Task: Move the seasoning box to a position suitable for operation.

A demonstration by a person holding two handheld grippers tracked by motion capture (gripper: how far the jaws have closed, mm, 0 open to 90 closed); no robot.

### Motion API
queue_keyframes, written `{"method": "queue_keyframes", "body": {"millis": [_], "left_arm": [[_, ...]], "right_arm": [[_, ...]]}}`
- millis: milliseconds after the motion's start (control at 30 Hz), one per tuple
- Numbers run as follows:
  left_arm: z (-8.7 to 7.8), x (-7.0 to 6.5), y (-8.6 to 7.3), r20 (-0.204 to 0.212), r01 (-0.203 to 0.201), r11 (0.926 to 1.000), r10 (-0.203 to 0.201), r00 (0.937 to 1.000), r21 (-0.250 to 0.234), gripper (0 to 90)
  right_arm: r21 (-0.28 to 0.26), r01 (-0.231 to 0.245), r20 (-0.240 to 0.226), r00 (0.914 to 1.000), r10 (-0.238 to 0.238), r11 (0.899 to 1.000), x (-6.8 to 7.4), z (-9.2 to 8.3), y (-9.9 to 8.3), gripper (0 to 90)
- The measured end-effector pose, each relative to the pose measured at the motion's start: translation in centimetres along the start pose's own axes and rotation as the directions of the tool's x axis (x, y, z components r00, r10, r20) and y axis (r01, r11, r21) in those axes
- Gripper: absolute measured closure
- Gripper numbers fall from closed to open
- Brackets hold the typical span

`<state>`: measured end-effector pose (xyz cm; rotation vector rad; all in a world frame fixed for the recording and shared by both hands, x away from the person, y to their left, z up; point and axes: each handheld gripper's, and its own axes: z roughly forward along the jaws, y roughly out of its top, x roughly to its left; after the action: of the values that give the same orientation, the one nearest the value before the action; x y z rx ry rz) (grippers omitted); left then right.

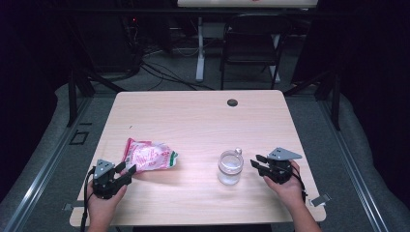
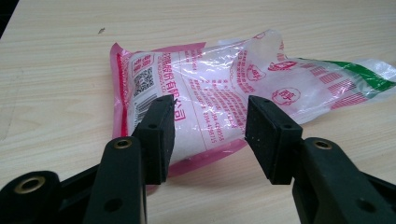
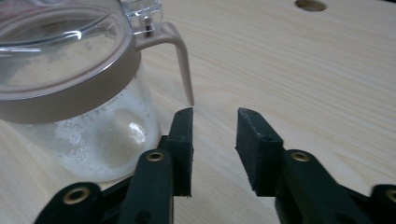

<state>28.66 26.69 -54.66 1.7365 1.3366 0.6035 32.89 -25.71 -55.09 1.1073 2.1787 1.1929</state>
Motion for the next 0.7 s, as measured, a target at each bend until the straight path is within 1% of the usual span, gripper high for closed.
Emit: {"method": "queue_keyframes", "body": {"millis": [67,167,267,333,400,533,600,700], "left_arm": [[0.0,0.1,0.0,0.000,0.008,1.0000,-0.008,1.0000,0.002,52.8],[0.2,0.1,-0.1,-0.005,0.009,0.9999,-0.009,0.9999,0.007,52.5],[-0.2,0.1,-0.2,-0.007,0.003,1.0000,-0.003,1.0000,-0.002,51.8],[-0.5,0.1,-0.3,-0.007,0.002,1.0000,-0.002,1.0000,-0.006,52.0],[-1.0,0.2,-0.5,-0.010,0.006,0.9999,-0.006,0.9999,-0.010,52.4],[-1.8,0.5,-1.1,-0.031,0.022,0.9997,-0.022,0.9993,-0.005,54.0],[-2.3,0.7,-1.3,-0.040,0.026,0.9997,-0.026,0.9989,-0.002,55.5],[-3.0,0.8,-1.6,-0.057,0.033,0.9994,-0.034,0.9978,-0.010,57.5]], "right_arm": [[0.020,0.001,-0.020,0.9998,-0.001,1.000,-0.1,0.6,0.2,69.4],[0.051,0.007,-0.034,0.9994,-0.006,0.999,-0.4,1.7,0.4,70.9],[0.053,0.009,-0.047,0.9989,-0.007,0.999,-0.5,2.5,0.6,72.1],[0.060,0.008,-0.068,0.9977,-0.004,0.998,-0.5,3.1,0.6,72.6],[0.068,0.008,-0.074,0.9972,-0.003,0.998,-0.4,3.4,0.8,72.7],[0.056,0.017,-0.085,0.9963,-0.012,0.998,-0.1,4.0,1.3,73.1],[0.062,0.023,-0.083,0.9963,-0.018,0.998,0.0,4.5,1.4,73.2],[0.077,0.041,-0.088,0.9955,-0.034,0.996,0.1,5.1,1.5,73.6]]}}
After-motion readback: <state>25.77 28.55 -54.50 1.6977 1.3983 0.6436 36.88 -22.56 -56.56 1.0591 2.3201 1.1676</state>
